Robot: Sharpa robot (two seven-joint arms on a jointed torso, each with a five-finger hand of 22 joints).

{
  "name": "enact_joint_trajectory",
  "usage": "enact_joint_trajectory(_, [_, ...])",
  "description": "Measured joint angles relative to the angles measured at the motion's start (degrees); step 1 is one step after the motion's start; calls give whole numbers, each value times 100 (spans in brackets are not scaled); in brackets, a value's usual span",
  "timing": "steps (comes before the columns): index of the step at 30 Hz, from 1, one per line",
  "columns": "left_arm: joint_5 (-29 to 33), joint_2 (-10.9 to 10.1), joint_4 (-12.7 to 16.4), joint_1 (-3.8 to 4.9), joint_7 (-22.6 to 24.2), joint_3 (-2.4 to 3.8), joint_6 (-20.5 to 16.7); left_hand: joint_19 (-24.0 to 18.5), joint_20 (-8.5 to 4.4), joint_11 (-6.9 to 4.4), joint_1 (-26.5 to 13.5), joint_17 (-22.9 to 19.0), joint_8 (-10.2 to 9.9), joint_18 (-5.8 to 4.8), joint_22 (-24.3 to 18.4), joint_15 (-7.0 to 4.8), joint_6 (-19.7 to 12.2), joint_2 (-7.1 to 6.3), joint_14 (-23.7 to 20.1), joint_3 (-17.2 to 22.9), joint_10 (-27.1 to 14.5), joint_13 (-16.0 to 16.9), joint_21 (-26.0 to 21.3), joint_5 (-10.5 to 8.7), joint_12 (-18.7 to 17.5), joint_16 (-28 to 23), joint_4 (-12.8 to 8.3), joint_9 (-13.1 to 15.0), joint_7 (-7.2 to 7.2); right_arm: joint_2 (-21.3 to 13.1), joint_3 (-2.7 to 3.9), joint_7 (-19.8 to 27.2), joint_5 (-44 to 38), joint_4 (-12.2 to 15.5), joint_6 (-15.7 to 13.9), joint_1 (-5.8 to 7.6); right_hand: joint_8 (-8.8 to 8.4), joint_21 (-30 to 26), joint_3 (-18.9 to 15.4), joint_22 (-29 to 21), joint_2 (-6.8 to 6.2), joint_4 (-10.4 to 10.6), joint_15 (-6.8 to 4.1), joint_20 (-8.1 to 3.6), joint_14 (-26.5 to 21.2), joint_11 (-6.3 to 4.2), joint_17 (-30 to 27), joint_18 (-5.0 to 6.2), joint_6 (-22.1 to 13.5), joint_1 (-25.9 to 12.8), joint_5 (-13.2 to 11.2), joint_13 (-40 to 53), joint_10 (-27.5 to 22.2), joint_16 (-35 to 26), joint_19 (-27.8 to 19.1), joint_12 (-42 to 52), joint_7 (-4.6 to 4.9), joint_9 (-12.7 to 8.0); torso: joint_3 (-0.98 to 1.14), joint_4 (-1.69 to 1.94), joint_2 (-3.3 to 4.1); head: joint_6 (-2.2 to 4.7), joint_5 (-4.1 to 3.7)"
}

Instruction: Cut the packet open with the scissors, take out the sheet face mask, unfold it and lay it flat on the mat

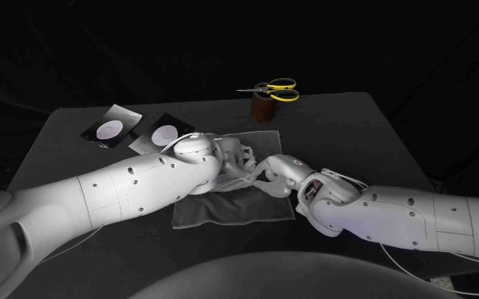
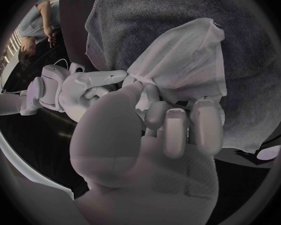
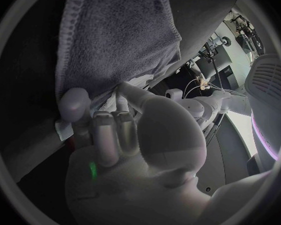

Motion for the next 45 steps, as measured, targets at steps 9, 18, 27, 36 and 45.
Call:
enact_joint_trajectory(9, [-138, 70, -23, 16, -31, -5, 133, 0, 0, -7, 537, 0, -38, 0, -2, -20, -43, 147, 20, 52, -37, -128, 0, -2, -84, 0, -81, -16, -41, 5, 0, -16, -18, 1, 0, 0, 0, -3, 0, -6, 0, 0, 9, 0, -9, 0, 3, 0, -5, 0, 0, 0, 0, -15, 0, -7, -5, 1, 0, -3, -1, 0, -16])
enact_joint_trajectory(18, [-133, 45, 86, 36, 24, 6, 198, -55, 54, 132, 1078, 0, -641, 0, -3, 41, -122, 125, 4, 829, -242, -343, -27, -29, -242, -1, -313, -43, 149, 6, 2, -31, -31, -4, 2, 1, 3, -3, 0, 0, 0, 0, 9, 0, -9, -1, 5, 0, 32, 0, 0, -5, 0, 1, 0, -7, -4, -5, -2, -3, 1, 0, -33])
enact_joint_trajectory(27, [-12, -15, 153, 39, 99, 11, 201, -71, 135, 215, 1103, 0, -760, -1, -2, 108, -63, 163, -3, 1351, -240, -297, -54, 34, -268, -1, -348, -46, 227, 10, 3, -45, -48, -12, 5, 2, 11, -3, 0, -1, 0, 0, 9, 0, -9, -1, 5, 0, 33, 0, 0, -3, -1, 1, 0, -21, -6, 12, -6, 3, 1, 0, -24])
enact_joint_trajectory(36, [177, -72, 180, 38, 175, 18, 171, -91, 154, 216, 819, 0, -700, -1, 1, 137, -156, 170, 8, 2333, -241, -351, -55, 37, -317, -1, -1107, -222, 277, 13, 5, -59, -67, -19, 9, 4, 11, -3, -16, -3, 0, -16, 10, 0, -9, -1, 0, 0, 52, 0, 0, 0, -1, -4, 0, -21, -28, 6, -6, 3, 1, 0, -10])
enact_joint_trajectory(45, [280, -108, 148, 15, 247, 10, 22, -70, 175, 257, 637, 0, -652, -1, 1, 137, -166, 197, 8, 2812, -200, -277, -54, 38, -317, -1, -1365, -92, 266, 15, 6, -68, -80, -19, 14, 5, 7, -3, -16, -4, 0, -16, 10, 0, -10, -10, 2, 0, 71, 0, 0, 0, -10, 2, 0, -22, -24, -4, -1, 1, 0, 0, 1])
